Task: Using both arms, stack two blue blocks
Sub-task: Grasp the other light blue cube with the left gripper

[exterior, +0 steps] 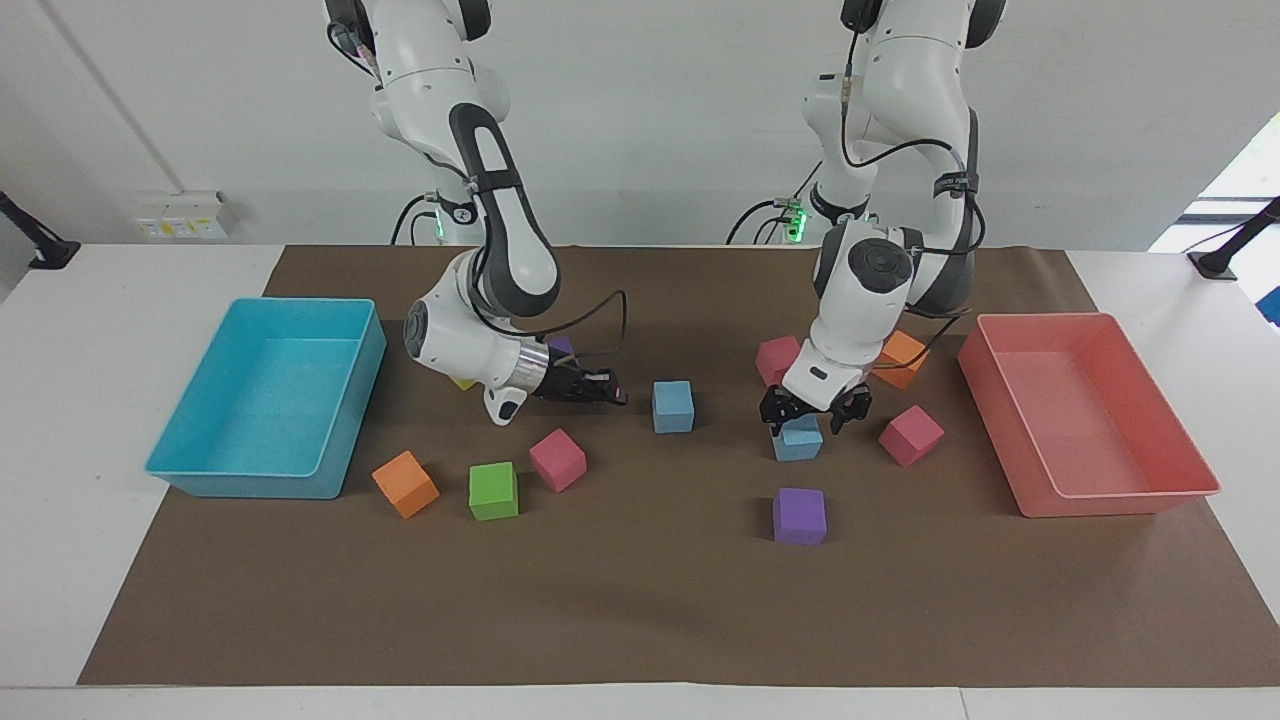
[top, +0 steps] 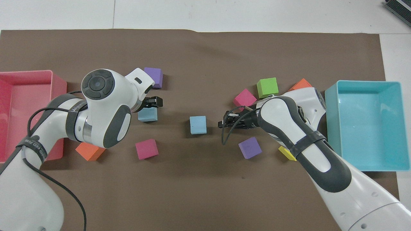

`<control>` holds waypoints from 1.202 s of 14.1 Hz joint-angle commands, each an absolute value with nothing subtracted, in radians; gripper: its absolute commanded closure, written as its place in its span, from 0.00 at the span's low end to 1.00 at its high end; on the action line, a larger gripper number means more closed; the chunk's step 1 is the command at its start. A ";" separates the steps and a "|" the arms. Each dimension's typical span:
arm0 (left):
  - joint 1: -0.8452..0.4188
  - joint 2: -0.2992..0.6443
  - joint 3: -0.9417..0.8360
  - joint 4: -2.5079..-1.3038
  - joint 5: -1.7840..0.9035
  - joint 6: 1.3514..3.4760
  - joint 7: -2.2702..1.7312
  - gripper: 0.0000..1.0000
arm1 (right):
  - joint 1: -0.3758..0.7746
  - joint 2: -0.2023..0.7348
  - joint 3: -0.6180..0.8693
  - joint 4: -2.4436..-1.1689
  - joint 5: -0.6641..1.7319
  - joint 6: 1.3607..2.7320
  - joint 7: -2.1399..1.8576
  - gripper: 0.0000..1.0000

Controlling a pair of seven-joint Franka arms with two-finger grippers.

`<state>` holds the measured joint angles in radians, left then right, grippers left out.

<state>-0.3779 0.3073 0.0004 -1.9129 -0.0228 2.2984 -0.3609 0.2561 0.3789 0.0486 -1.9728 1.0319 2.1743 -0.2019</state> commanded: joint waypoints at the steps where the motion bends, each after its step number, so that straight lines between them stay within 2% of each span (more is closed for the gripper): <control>1: -0.393 0.324 0.011 -1.936 -0.021 2.358 -0.391 0.00 | 0.253 0.371 0.057 -1.988 1.077 2.201 -0.238 1.00; 11: -0.387 0.334 0.011 -1.951 -0.021 2.359 -0.391 0.00 | 0.258 0.387 0.058 -1.993 1.081 2.215 -0.245 1.00; 12: -0.388 0.333 0.011 -1.951 -0.021 2.359 -0.391 0.04 | 0.258 0.387 0.058 -1.993 1.081 2.215 -0.245 1.00; 14: -0.388 0.333 0.011 -1.951 -0.021 2.359 -0.391 0.25 | 0.258 0.387 0.058 -1.993 1.081 2.215 -0.245 1.00; 17: -0.388 0.333 0.011 -1.951 -0.020 2.358 -0.388 0.48 | 0.258 0.387 0.057 -1.993 1.081 2.214 -0.245 1.00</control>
